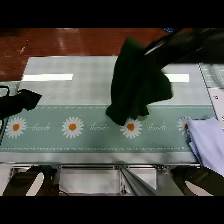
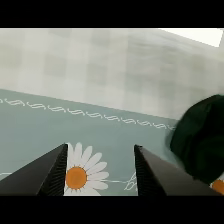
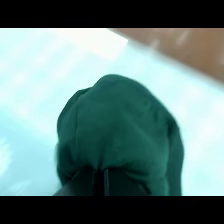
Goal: Fold the shirts.
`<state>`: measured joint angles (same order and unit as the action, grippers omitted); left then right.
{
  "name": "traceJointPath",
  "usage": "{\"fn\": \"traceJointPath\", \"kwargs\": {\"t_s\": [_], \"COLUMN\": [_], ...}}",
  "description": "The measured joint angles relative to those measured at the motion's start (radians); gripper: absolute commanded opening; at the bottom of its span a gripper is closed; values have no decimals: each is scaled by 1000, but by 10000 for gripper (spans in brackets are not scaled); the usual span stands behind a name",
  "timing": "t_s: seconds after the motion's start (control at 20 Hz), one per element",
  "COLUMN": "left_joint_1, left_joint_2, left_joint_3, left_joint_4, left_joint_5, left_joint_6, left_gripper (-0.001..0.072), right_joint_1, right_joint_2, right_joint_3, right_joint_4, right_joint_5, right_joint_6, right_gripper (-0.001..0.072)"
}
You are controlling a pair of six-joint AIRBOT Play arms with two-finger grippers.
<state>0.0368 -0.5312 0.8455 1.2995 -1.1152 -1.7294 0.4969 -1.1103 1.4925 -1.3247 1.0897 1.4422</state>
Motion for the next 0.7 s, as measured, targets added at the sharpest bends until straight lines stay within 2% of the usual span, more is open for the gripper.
{"fn": "traceJointPath", "kwargs": {"t_s": [0.15, 0.35, 0.4, 0.45, 0.5, 0.7], "left_joint_1": [1, 1, 1, 1, 1, 1], "left_joint_2": [2, 2, 2, 2, 2, 0], "left_joint_3": [0, 0, 0, 0, 0, -3], "left_joint_4": [-2, -5, -5, -5, -5, -6], "left_joint_5": [2, 3, 3, 3, 3, -19], "left_joint_6": [-6, -10, -11, -13, -13, -1], "left_gripper": [507, 507, 507, 507, 507, 508], "right_joint_1": [104, 221, 239, 249, 254, 203], "right_joint_2": [-95, -288, -331, -364, -387, -381], "right_joint_3": [-156, -241, -250, -256, -259, -216], "right_joint_4": [91, 258, 302, 337, 373, 422], "right_joint_5": [-93, -222, -246, -267, -288, -254], "right_joint_6": [35, 48, 48, 51, 51, 38], "right_gripper": [23, 25, 121, 372, 409, 407]}}
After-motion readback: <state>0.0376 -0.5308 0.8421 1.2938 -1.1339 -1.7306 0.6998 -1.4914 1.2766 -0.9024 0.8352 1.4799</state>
